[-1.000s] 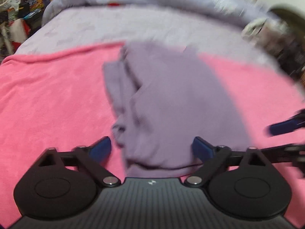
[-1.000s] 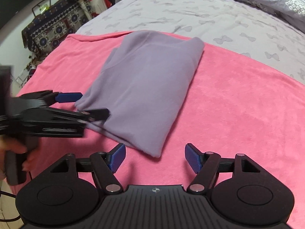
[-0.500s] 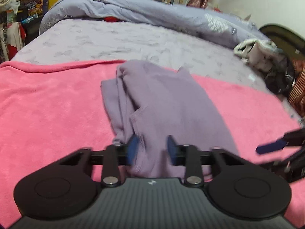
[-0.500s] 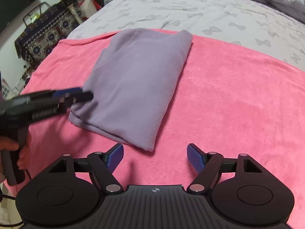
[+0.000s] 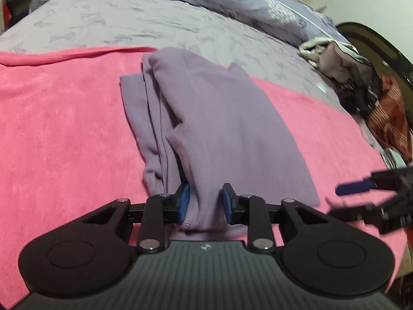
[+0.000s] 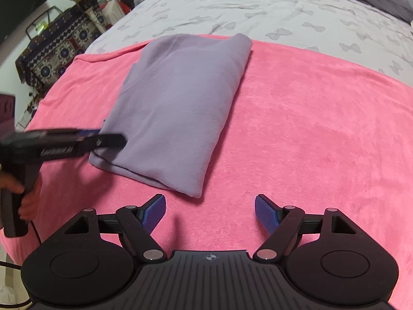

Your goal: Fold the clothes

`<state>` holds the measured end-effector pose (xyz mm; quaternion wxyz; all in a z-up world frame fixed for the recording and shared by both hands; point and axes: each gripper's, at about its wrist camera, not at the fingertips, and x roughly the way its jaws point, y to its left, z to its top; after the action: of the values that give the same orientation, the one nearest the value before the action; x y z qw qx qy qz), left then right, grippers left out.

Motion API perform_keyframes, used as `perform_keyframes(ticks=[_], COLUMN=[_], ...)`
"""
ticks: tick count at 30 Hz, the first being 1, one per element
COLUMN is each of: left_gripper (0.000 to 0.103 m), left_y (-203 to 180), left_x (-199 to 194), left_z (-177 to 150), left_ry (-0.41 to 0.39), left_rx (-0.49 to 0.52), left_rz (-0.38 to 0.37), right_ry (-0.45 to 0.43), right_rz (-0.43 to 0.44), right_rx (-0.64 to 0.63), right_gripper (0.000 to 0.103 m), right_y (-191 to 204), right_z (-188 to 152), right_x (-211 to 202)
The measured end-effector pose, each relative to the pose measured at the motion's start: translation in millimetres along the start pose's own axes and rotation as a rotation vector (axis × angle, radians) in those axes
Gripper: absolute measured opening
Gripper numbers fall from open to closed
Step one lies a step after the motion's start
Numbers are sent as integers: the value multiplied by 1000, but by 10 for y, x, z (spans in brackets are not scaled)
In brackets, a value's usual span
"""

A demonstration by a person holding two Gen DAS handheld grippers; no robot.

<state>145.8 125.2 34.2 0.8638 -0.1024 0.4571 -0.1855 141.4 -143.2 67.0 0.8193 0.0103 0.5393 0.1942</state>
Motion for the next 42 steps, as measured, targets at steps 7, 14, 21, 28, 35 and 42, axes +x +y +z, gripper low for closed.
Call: perform_keyframes(ticks=[7, 14, 21, 28, 35, 42], left_gripper=[6, 4, 4, 4, 3, 4], left_y=[51, 195, 472, 613, 772, 782], left_x=[-15, -45, -23, -5, 1, 16], left_z=[23, 60, 66, 127, 175, 184], left_ry=[54, 109, 135, 129, 125, 138], left_rx=[-31, -140, -273, -484, -590, -548], left_rz=[-10, -56, -131, -325, -405, -375], right_ry=[-49, -169, -191, -351, -551, -630], right_rz=[-5, -148, -188, -236, -344, -665], right_rx=[-10, -293, -493, -877, -1074, -1022], right_gripper=[77, 77, 83, 85, 92, 100], right_y=[6, 289, 566, 1068, 1446, 1320], right_z=[15, 232, 155, -329, -652, -632], right_x=[-59, -30, 172, 254, 632, 945])
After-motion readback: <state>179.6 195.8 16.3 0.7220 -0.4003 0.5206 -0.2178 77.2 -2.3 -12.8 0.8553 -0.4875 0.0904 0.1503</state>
